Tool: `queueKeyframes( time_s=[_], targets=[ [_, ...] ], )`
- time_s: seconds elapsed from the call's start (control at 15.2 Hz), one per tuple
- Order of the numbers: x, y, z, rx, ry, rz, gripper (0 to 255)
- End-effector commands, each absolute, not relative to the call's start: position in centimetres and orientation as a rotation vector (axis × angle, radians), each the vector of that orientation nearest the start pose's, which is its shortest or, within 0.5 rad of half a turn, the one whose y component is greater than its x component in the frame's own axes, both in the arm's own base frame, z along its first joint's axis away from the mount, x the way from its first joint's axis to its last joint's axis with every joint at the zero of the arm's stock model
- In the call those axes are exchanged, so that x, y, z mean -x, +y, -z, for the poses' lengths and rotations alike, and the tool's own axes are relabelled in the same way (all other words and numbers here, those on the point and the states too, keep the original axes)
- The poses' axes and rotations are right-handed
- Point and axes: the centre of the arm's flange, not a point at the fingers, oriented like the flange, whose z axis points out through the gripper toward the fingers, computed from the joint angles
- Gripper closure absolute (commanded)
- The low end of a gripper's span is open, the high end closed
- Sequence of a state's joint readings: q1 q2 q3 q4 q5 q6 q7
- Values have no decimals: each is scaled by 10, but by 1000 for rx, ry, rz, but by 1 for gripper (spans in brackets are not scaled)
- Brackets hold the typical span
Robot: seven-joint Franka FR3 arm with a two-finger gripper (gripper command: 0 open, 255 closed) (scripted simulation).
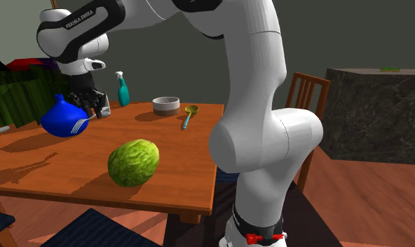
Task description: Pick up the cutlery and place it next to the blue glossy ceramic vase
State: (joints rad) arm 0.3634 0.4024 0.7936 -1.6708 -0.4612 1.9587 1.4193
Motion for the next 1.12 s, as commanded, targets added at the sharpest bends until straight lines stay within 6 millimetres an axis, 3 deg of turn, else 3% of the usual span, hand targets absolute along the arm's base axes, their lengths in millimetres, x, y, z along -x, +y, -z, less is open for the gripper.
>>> queueKeyframes(
  time_s=[0.0,1.06],
  targets=[
    [-336,555,-420,3148,207,229,255],
    [-336,555,-335,3148,207,229,255]
  ],
)
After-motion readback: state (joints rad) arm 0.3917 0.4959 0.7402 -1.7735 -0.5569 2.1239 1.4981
